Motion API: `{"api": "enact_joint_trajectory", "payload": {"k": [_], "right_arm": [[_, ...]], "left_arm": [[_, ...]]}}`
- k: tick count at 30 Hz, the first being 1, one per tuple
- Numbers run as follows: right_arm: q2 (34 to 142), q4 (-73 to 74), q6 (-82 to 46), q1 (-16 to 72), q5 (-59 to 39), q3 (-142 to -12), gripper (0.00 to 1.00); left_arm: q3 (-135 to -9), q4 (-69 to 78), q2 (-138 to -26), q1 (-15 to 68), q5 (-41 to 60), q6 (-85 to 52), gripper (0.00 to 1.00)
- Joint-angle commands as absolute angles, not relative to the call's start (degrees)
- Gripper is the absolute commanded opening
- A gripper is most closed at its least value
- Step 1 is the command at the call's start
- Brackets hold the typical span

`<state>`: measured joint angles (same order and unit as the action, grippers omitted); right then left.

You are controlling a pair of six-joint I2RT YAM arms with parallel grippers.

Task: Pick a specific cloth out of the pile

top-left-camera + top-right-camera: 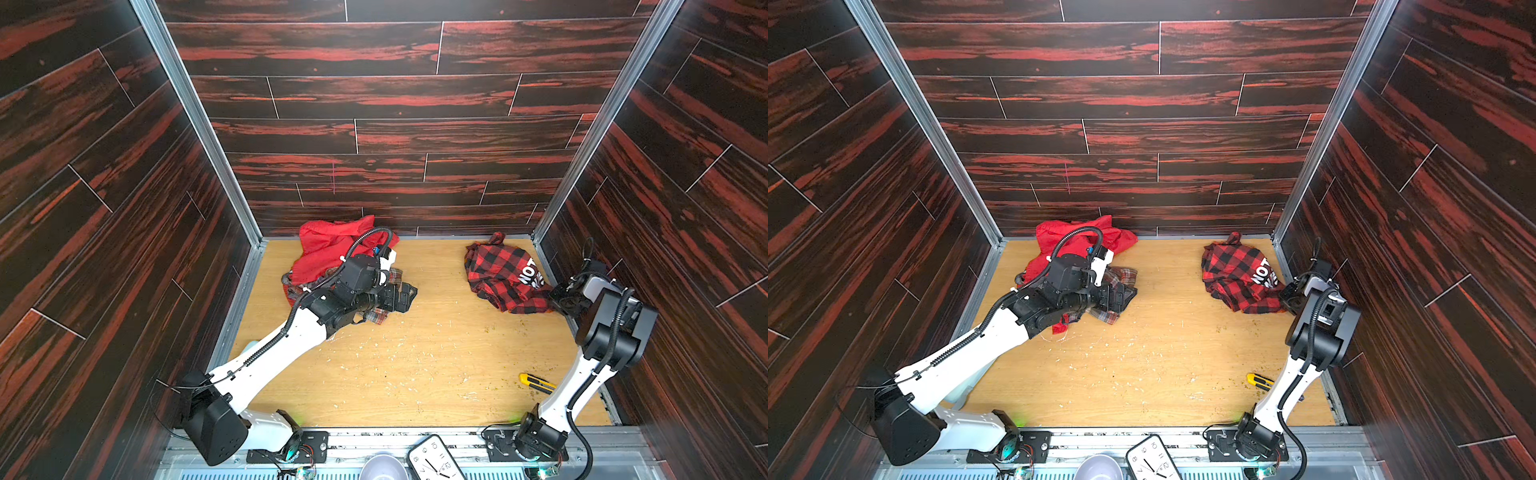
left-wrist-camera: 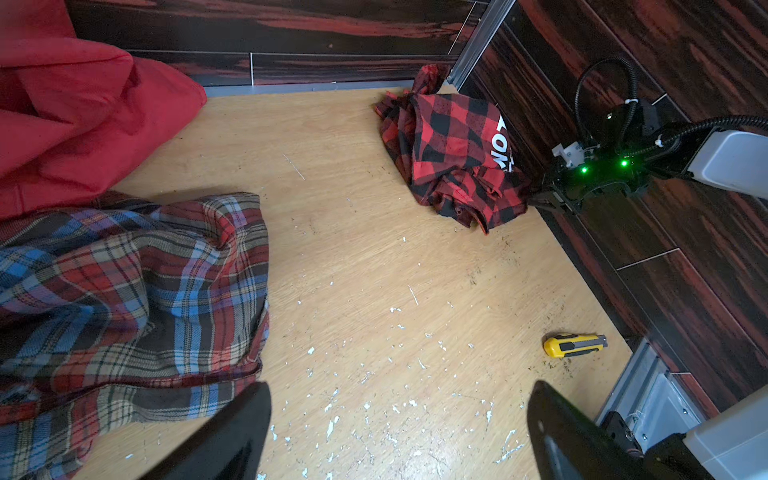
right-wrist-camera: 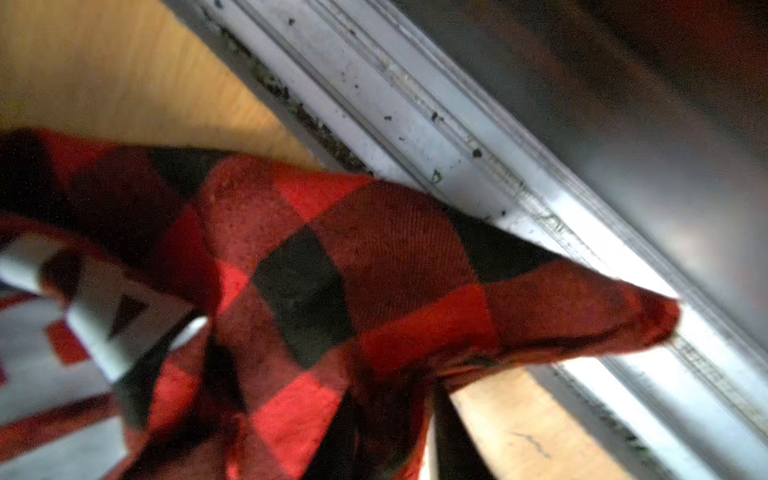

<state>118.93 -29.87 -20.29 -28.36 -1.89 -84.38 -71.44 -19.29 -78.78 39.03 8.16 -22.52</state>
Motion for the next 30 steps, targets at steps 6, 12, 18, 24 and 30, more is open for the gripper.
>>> {"api": "enact_joint_trajectory", "payload": {"k": [6,12,18,24,30], "right_arm": [[118.06,-30.59,-21.13,-28.31,-3.41,-85.69,0.0],[112.55,-31.83,-19.7,-25.22,-4.44,-88.64,0.0],[109.57,-34.93,-16.56,-18.33,-0.14,-96.63,0.0],[113.39,-39.07,-13.23,-8.33,2.24,-108.57,0.0],[130.85,-48.23,-9.42,0.6,-1.31,-125.65,0.0]], "left_arm": [[-72.69,-19.81,-78.04,39.29,8.13,-22.68,0.99],[-73.34,-19.71,-78.38,39.29,8.61,-22.82,0.99],[-73.48,-20.12,-78.15,39.23,8.53,-22.94,0.99],[-73.56,-20.3,-78.01,39.28,8.26,-23.06,0.99],[-73.59,-20.83,-77.45,39.27,7.57,-23.55,0.99]]}}
